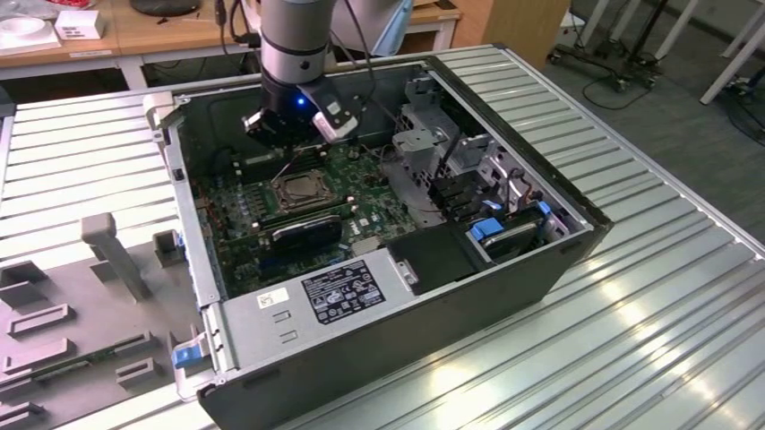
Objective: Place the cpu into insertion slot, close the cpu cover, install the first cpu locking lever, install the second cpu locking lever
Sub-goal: 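Install the first cpu locking lever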
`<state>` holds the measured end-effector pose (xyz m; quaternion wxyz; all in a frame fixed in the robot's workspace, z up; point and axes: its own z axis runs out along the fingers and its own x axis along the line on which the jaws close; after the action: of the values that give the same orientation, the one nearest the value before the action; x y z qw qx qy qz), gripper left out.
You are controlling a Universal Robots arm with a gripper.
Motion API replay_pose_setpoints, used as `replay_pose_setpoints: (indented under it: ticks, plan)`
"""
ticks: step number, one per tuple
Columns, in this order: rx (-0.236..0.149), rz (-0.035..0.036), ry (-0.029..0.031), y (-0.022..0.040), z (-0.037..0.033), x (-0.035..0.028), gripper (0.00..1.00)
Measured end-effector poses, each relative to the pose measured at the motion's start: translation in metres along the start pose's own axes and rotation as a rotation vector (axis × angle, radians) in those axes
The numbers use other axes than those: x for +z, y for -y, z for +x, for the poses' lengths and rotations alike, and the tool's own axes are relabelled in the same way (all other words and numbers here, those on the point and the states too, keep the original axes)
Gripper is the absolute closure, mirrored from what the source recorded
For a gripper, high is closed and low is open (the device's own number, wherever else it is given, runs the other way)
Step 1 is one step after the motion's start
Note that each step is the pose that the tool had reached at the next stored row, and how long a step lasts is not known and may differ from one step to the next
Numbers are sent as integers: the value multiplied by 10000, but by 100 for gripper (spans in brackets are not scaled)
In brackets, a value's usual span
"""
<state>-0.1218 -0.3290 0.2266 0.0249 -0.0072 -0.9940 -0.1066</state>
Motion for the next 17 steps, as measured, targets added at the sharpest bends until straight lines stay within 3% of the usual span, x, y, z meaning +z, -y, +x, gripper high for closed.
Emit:
replay_pose_setpoints:
  ticks: [11,17]
  plan:
    - [2,-8,-2,10,-25,48,89]
    - [-1,-11,0,-17,-27,57,89]
